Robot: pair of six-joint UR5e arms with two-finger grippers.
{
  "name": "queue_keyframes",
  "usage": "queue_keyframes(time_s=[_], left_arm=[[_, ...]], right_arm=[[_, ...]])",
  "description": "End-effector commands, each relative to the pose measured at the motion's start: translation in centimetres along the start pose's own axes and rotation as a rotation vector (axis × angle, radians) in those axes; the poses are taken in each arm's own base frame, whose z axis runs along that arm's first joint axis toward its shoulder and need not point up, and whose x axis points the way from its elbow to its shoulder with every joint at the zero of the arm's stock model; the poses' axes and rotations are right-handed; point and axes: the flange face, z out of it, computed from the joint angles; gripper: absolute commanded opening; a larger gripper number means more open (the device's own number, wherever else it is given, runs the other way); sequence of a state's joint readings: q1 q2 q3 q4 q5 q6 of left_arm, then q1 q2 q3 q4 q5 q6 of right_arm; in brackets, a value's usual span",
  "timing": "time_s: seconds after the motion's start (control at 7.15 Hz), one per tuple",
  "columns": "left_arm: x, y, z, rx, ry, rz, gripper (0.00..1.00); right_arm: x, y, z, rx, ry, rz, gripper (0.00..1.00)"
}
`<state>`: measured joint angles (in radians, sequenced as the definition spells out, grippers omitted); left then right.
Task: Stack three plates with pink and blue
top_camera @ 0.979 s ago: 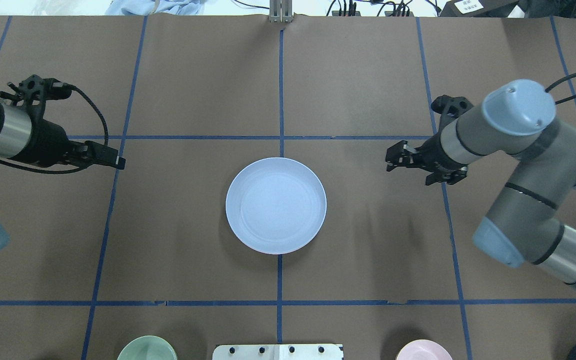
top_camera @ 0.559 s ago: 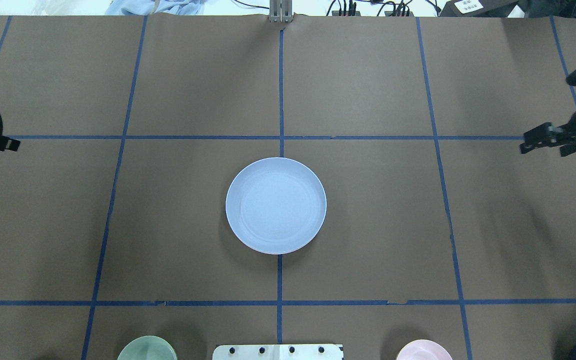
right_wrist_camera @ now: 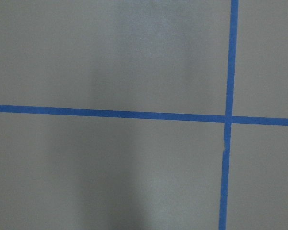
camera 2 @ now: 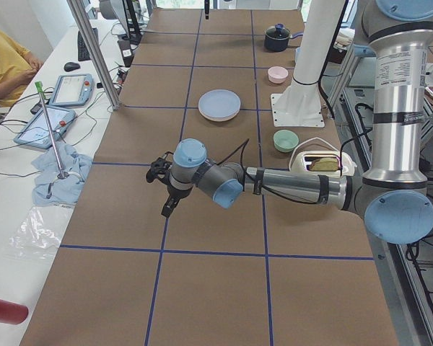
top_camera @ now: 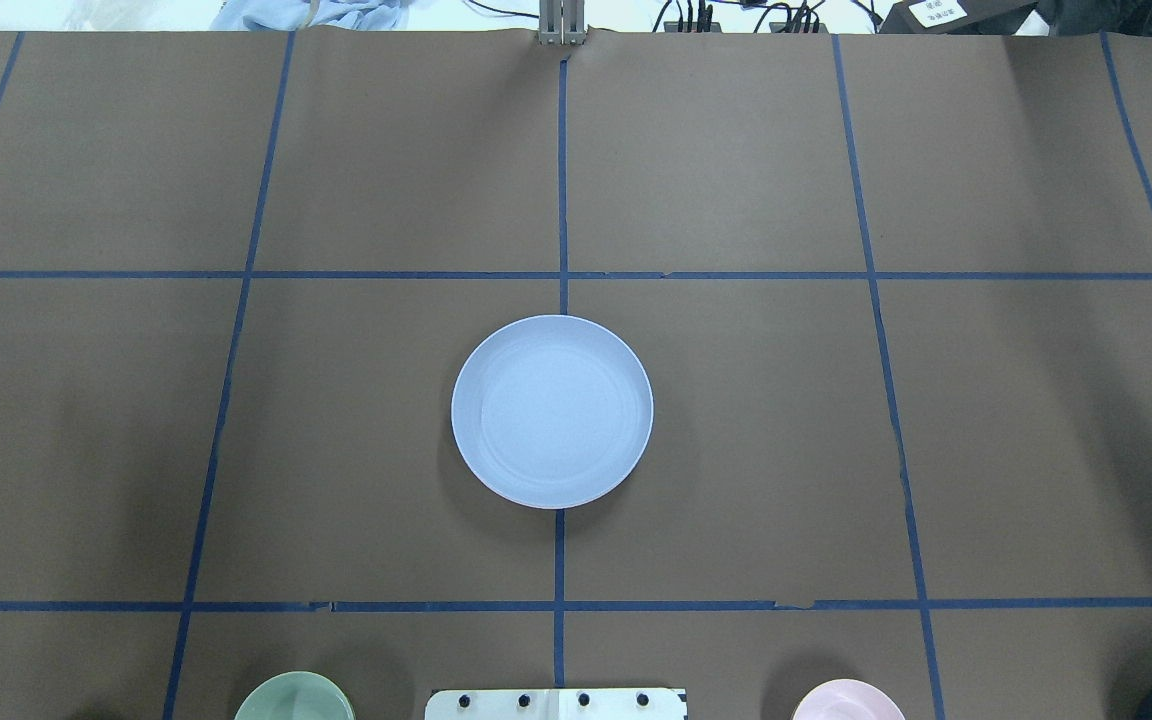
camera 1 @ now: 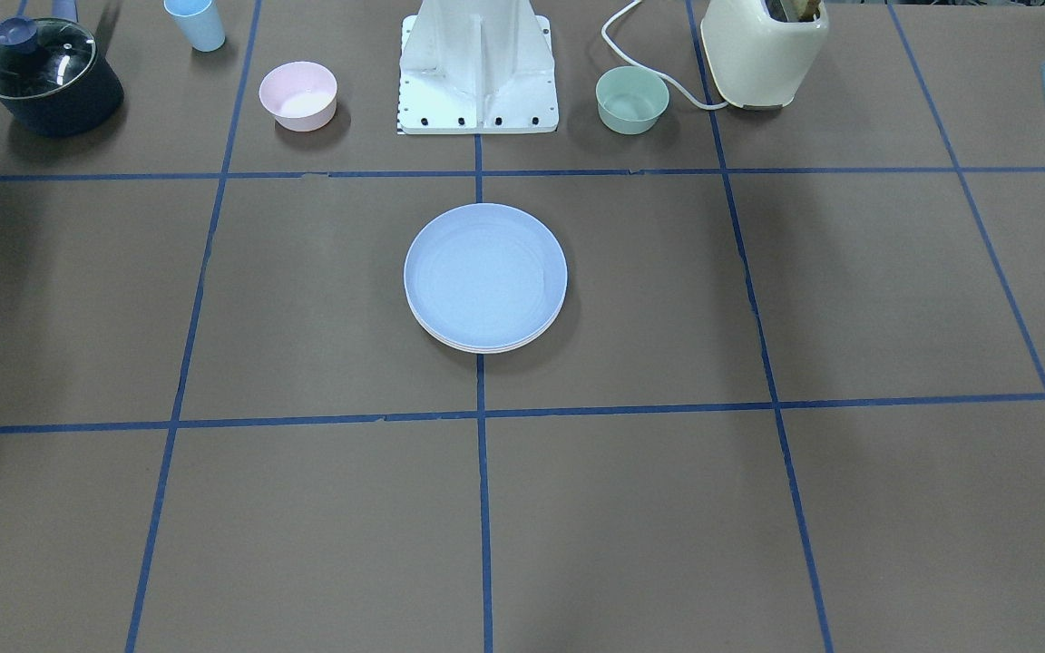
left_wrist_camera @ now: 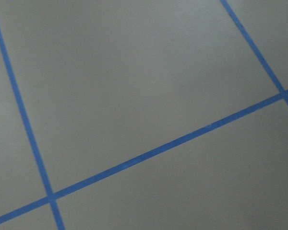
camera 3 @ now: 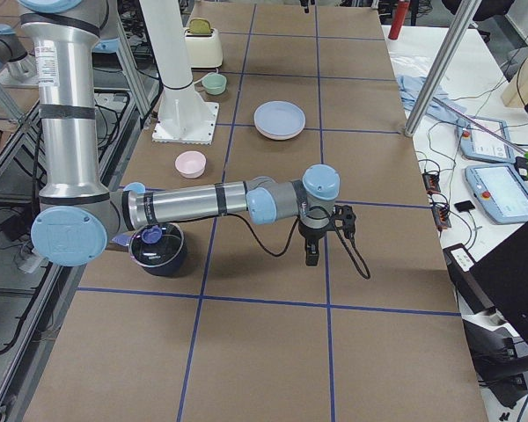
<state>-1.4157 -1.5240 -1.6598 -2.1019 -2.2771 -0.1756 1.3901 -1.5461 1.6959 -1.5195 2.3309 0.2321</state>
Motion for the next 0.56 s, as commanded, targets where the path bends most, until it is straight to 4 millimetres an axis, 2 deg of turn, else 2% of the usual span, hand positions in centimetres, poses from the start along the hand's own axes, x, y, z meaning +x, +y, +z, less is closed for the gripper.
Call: queue_keyframes(time_s=[0.0, 0.28, 0.42], left_arm=[[-5.7, 1.1, -1.5, 0.004, 0.030, -0.076, 1.00], [-6.8, 0.9, -0.4, -0.017, 0.032, -0.104, 1.00], [-6.7, 0.8, -0.5, -0.014, 0.033, -0.102, 1.00]], right_arm=[[1.5, 0.3, -0.7, -0.025, -0.030, 0.031, 1.00], [1.5, 0.7, -0.9, -0.039, -0.047, 0.048, 1.00], [1.5, 0.6, -1.0, -0.036, -0.037, 0.049, 1.00]])
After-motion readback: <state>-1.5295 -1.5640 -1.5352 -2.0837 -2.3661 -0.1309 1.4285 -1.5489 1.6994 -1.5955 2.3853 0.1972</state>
